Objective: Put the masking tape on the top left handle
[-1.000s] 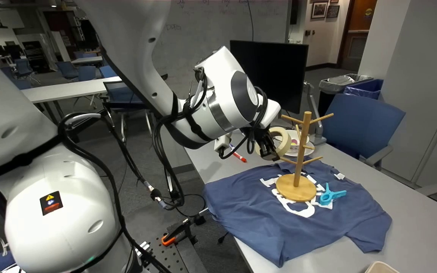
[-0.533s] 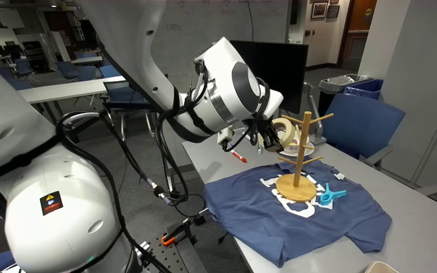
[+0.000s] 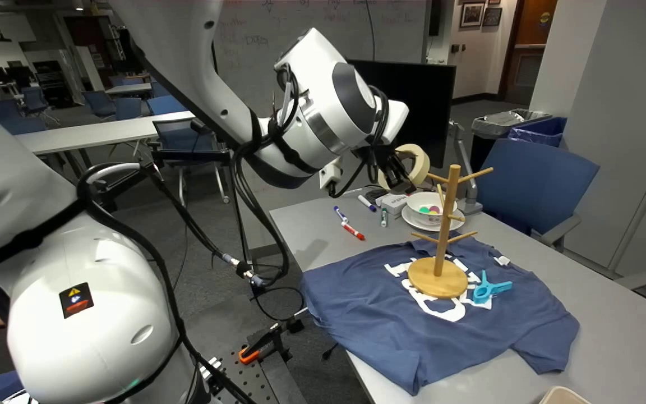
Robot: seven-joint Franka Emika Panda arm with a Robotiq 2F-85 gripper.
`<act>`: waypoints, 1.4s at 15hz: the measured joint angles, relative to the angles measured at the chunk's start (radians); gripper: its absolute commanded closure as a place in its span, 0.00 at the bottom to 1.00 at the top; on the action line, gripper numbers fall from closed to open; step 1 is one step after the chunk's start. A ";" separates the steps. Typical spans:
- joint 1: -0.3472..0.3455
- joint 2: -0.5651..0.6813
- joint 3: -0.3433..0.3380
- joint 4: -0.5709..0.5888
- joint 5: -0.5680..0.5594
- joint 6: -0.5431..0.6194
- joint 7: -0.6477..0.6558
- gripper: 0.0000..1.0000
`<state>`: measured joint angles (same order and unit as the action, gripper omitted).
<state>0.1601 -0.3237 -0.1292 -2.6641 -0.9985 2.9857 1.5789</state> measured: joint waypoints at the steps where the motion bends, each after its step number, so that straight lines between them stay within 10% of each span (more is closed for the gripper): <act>1: 0.000 0.002 0.009 0.013 0.000 -0.001 0.000 0.94; 21: -0.001 0.302 0.080 0.247 0.007 -0.004 0.000 0.94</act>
<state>0.1592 -0.0214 -0.0496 -2.4167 -0.9914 2.9821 1.5792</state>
